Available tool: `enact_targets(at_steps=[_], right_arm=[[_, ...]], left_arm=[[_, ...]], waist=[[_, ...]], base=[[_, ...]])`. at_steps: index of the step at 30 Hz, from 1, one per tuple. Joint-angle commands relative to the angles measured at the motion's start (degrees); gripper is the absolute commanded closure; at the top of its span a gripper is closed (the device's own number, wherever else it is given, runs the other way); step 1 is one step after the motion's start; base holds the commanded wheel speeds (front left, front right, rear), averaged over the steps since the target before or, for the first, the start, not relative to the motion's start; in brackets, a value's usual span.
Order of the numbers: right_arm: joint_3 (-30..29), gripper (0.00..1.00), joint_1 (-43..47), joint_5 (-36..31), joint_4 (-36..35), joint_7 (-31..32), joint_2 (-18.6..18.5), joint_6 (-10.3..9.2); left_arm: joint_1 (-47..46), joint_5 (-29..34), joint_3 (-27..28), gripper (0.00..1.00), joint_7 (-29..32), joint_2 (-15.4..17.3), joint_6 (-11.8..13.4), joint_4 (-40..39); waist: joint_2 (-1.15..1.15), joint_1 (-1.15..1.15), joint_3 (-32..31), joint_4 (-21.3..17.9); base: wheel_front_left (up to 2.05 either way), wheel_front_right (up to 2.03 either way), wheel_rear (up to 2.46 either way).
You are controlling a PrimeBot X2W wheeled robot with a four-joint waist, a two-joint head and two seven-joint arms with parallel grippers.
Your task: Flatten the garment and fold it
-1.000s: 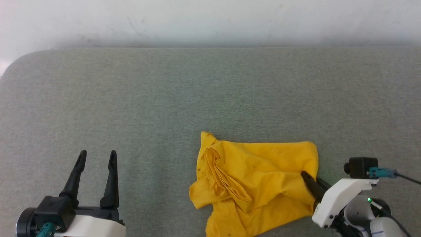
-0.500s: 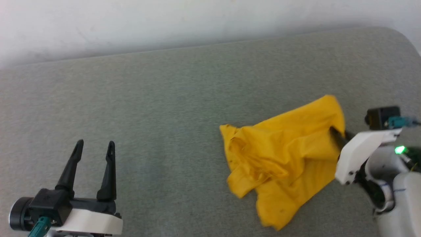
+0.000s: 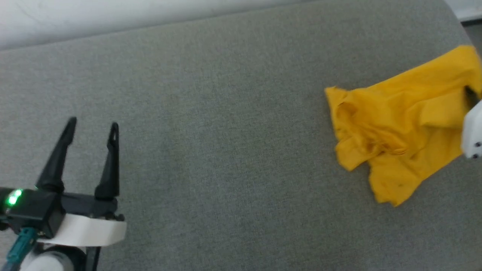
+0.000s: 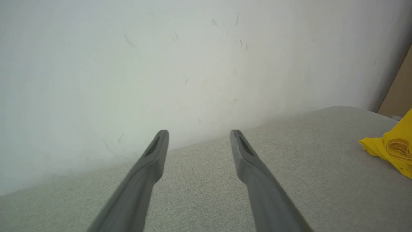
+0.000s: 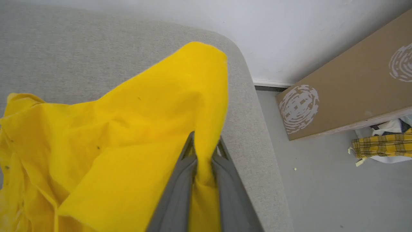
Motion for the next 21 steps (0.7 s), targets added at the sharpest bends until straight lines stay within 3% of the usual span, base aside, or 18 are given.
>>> enact_targets(at_steps=[1, 8, 21], right_arm=[[-0.84, 1.00, -1.76, -0.87, 0.60, -0.26, -1.24, -0.12], [-5.09, 1.00, -6.57, -4.67, 4.94, -2.98, -5.79, -0.12], [-17.06, 1.00, -10.81, -14.67, 14.15, -5.90, -5.96, -0.12]], left_arm=[[-1.53, 1.14, 0.71, 0.00, 0.32, 0.82, 0.51, -1.25], [-4.69, 3.26, 2.06, 0.00, 1.46, 3.10, 1.01, -5.13], [-9.10, 5.59, 1.99, 0.00, 0.12, 4.53, 0.97, -7.95]], waist=[[0.00, -0.01, 5.40, -1.16], [0.00, -0.01, 13.07, -0.75], [0.00, -0.01, 21.70, 1.31]], base=[[0.00, 0.00, 0.00], [0.00, 0.00, 0.00], [0.00, 0.00, 0.00]])
